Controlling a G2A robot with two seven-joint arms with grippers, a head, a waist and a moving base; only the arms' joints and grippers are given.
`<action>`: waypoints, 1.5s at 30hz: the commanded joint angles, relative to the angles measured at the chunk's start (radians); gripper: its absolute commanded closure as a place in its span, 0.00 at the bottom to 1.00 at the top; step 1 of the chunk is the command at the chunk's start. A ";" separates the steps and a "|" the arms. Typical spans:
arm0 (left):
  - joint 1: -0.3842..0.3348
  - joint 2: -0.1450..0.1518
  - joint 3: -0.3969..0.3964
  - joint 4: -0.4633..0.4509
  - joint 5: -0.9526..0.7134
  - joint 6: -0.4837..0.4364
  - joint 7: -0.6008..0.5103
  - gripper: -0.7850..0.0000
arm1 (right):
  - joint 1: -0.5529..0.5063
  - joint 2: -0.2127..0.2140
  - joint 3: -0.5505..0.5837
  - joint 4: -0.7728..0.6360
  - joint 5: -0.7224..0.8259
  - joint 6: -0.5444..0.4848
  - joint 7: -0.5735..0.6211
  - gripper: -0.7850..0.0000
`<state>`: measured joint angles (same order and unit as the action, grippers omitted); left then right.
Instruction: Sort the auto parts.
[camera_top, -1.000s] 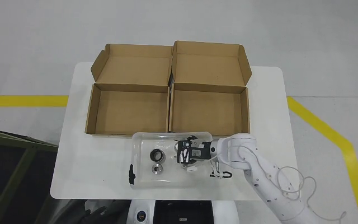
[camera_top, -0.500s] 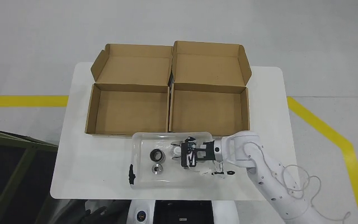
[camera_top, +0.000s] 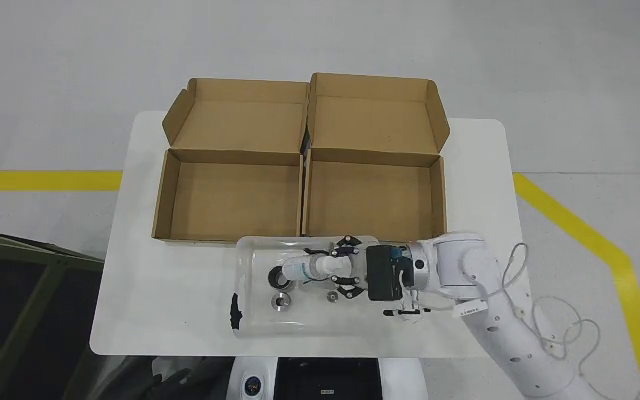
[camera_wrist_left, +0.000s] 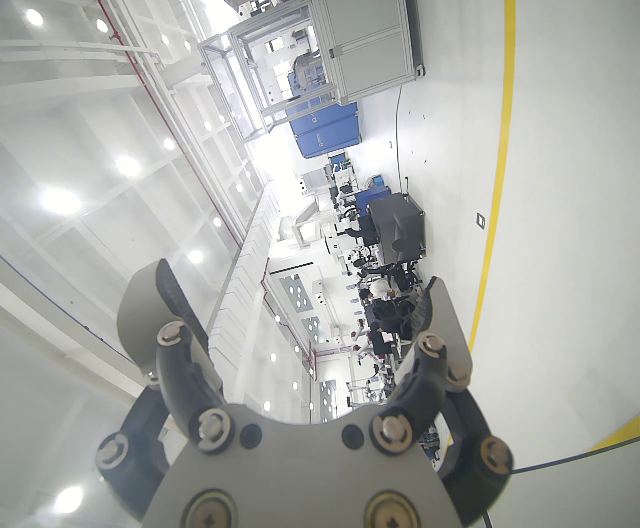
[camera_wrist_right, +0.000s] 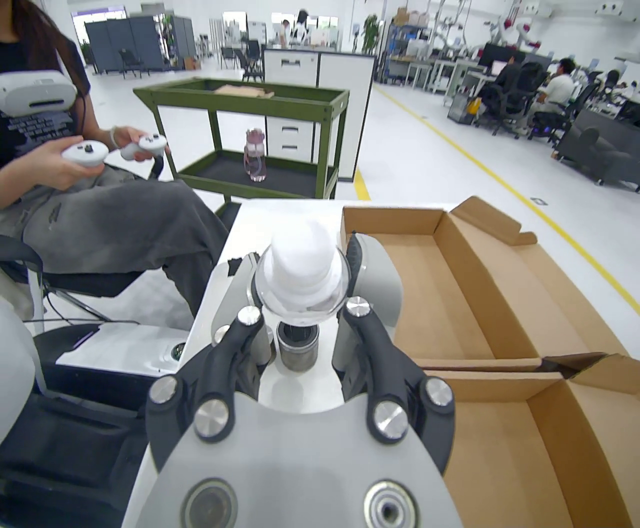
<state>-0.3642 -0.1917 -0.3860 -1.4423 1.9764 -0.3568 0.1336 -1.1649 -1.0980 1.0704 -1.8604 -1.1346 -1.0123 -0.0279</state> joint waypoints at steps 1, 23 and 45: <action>0.000 0.000 0.000 0.000 0.000 0.000 0.000 0.00 | -0.004 0.006 0.017 0.005 0.018 0.000 -0.043 1.00; 0.000 0.000 0.000 0.000 0.000 0.000 0.000 0.00 | -0.024 0.009 0.097 0.071 0.189 0.083 -0.137 1.00; 0.000 0.000 0.000 0.000 0.000 0.000 0.000 0.00 | 0.139 -0.016 0.040 0.203 0.151 0.331 0.160 1.00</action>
<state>-0.3642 -0.1917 -0.3860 -1.4423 1.9764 -0.3568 0.1336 -1.0397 -1.1114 1.1188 -1.6688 -0.9828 -0.6901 0.1190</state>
